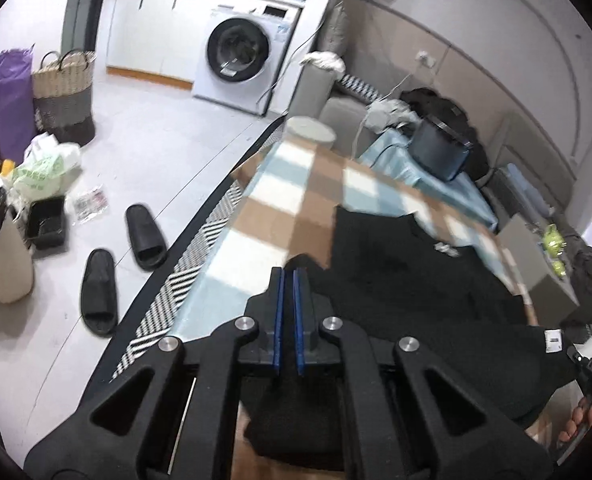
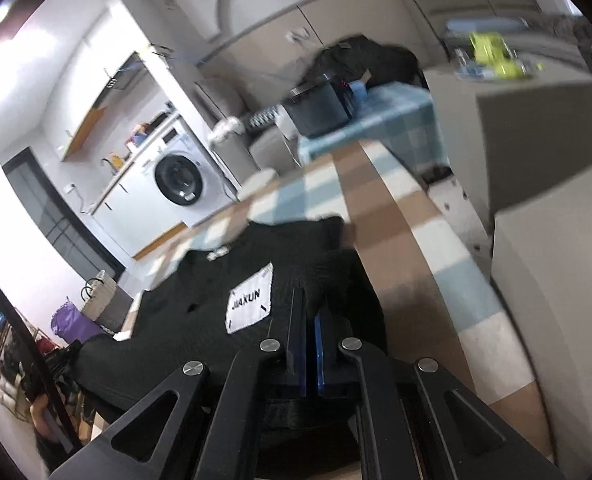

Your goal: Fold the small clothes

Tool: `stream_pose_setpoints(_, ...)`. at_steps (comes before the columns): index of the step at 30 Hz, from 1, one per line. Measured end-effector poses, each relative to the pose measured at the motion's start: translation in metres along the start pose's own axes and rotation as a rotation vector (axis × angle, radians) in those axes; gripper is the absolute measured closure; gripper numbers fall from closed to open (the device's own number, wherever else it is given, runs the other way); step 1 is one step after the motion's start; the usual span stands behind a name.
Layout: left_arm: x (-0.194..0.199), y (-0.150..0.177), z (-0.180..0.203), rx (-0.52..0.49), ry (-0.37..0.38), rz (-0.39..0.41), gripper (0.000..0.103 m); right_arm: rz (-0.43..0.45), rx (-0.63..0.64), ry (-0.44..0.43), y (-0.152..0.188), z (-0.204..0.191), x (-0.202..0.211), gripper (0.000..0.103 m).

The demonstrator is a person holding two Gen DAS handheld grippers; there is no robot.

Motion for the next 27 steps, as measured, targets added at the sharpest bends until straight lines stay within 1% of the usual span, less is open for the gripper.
stream_pose_setpoints(4,-0.008,0.012,-0.023,0.045,-0.031,-0.048,0.101,-0.079,-0.052,0.038,0.012,0.019,-0.019,0.1)
stream_pose_setpoints(6,-0.007,0.019,-0.03,0.057,-0.037,-0.07,0.101,-0.121,-0.08,0.033,0.018,0.026,-0.022,0.093)
stream_pose_setpoints(9,0.003,0.034,-0.036,0.078,-0.047,-0.094,0.099,-0.147,-0.105,0.031,0.027,0.034,-0.015,0.074)
stream_pose_setpoints(10,0.008,0.039,-0.037,0.084,-0.048,-0.098,0.098,-0.157,-0.124,0.025,0.032,0.038,-0.01,0.061)
stream_pose_setpoints(11,0.011,0.043,-0.037,0.09,-0.047,-0.1,0.096,-0.165,-0.153,-0.006,0.038,0.043,-0.004,0.055)
stream_pose_setpoints(12,0.016,0.049,-0.035,0.096,-0.033,-0.103,0.09,-0.171,-0.179,-0.037,0.044,0.046,0.002,0.054)
stream_pose_setpoints(13,0.019,0.053,-0.034,0.1,-0.025,-0.105,0.08,-0.175,-0.196,-0.054,0.048,0.048,0.007,0.054)
stream_pose_setpoints(14,0.023,0.057,-0.033,0.106,-0.019,-0.106,0.074,-0.175,-0.21,-0.061,0.053,0.05,0.012,0.053)
stream_pose_setpoints(16,0.029,0.065,-0.03,0.117,0.003,-0.108,0.053,-0.174,-0.235,-0.074,0.064,0.055,0.023,0.048)
stream_pose_setpoints(17,0.032,0.069,-0.028,0.117,0.012,-0.111,0.05,-0.177,-0.25,-0.094,0.069,0.056,0.025,0.048)
stream_pose_setpoints(19,0.034,0.076,-0.022,0.113,0.032,-0.124,0.047,-0.191,-0.269,-0.144,0.076,0.057,0.025,0.048)
stream_pose_setpoints(21,0.035,0.082,-0.017,0.118,0.043,-0.132,0.045,-0.19,-0.283,-0.154,0.078,0.055,0.022,0.047)
stream_pose_setpoints(23,0.035,0.089,-0.013,0.116,0.058,-0.149,0.045,-0.206,-0.294,-0.192,0.079,0.051,0.01,0.046)
stream_pose_setpoints(27,0.036,0.099,-0.007,0.12,0.059,-0.156,0.045,-0.183,-0.319,-0.254,0.066,0.039,-0.002,0.047)
Point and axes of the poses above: each gripper's, at about its wrist camera, not at the fingertips, and x roughly against the way its jaws point, z to its right, y to its underside, the point moved 1 cm from there along -x, roughly the way its jaws point, and after that the axes turned 10 degrees about y, right-handed, at the moved point
